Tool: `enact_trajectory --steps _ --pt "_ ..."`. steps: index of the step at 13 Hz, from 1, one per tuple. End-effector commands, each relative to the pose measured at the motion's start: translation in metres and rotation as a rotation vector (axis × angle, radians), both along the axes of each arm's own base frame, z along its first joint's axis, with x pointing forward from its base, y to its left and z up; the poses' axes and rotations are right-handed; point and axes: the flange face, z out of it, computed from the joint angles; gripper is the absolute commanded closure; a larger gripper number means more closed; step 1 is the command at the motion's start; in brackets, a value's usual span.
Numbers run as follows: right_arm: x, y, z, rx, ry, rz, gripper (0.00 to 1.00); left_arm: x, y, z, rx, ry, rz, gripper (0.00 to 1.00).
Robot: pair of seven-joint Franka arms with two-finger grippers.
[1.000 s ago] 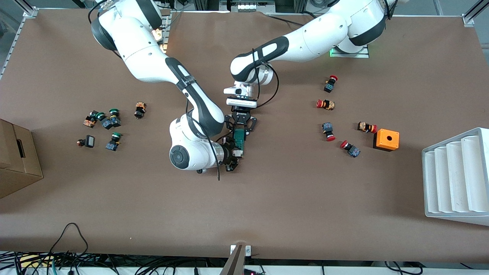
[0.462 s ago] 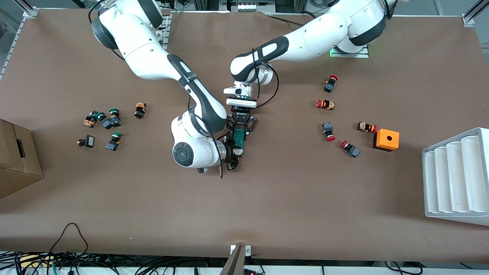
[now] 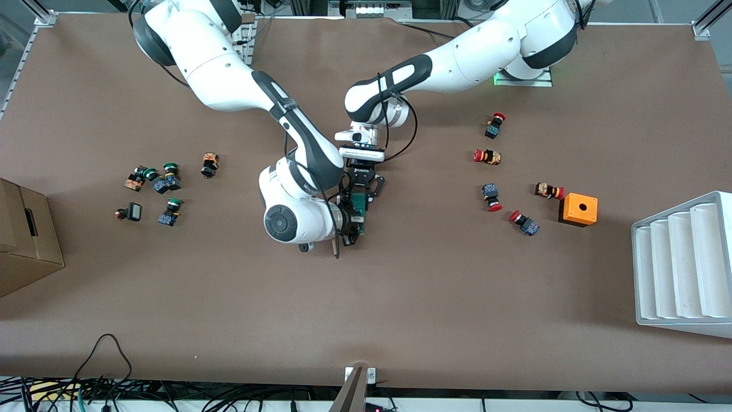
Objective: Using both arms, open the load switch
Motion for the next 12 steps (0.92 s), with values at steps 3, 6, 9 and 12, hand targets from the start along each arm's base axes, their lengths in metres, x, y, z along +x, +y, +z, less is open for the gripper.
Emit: enact_trajectory --steps 3,6,9,12 --pt "-0.018 0.006 0.008 -0.034 0.01 0.04 0.72 -0.008 -0.001 -0.015 -0.004 0.016 -0.01 0.58" --pt "-0.018 0.006 0.013 -0.034 0.004 0.044 0.71 -0.008 -0.001 -0.015 -0.005 0.017 -0.011 0.58" --pt "-0.017 0.006 0.025 -0.033 0.001 0.049 0.7 -0.008 -0.001 -0.015 -0.003 0.017 -0.012 0.58" --pt "-0.018 0.005 0.027 -0.041 0.004 0.058 0.7 -0.008 -0.001 -0.015 -0.003 0.017 -0.012 0.58"
